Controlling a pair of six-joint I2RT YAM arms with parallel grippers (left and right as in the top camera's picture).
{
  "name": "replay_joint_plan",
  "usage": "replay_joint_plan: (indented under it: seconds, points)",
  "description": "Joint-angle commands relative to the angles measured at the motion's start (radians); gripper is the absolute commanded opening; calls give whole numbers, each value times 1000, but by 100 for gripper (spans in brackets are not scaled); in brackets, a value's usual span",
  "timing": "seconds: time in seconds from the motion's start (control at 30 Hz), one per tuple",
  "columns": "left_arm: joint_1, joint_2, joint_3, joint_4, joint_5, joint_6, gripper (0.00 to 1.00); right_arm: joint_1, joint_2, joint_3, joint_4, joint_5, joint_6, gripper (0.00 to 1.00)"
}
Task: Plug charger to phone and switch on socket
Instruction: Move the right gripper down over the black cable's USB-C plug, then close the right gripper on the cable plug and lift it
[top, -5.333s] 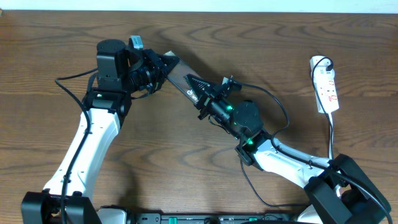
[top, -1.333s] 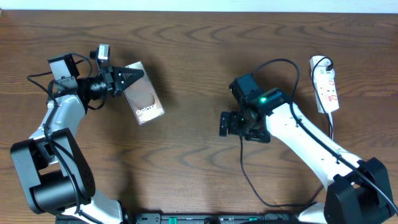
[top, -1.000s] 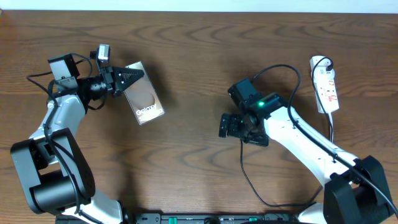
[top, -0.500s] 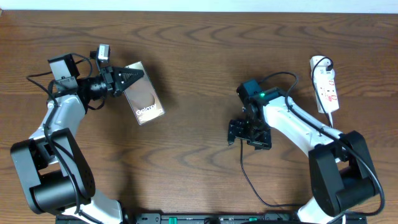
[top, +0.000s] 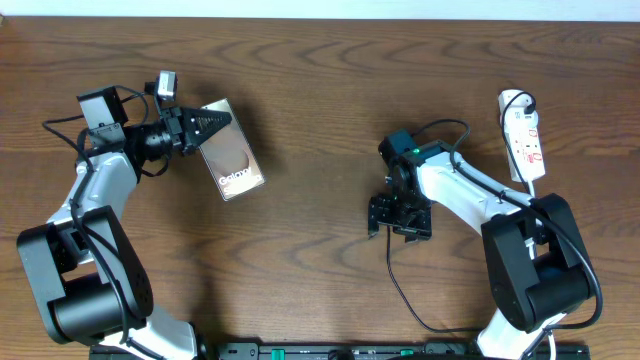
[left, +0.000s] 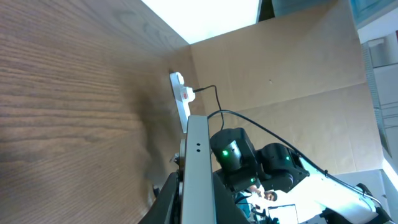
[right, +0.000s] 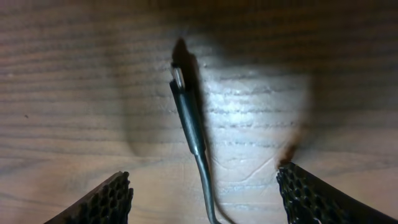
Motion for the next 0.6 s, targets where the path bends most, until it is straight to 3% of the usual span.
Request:
replay_joint_plan:
  seconds: [0.0, 0.33, 0.57]
  points:
    - [4, 5, -3, 0, 50, 18, 7, -9, 4, 1, 18, 18, -48, 72]
    - [4, 5, -3, 0, 50, 17, 8, -21, 28, 68, -23, 40, -119, 73]
    - [4, 5, -3, 0, 50, 17, 7, -28, 150, 193, -125, 64, -152, 61]
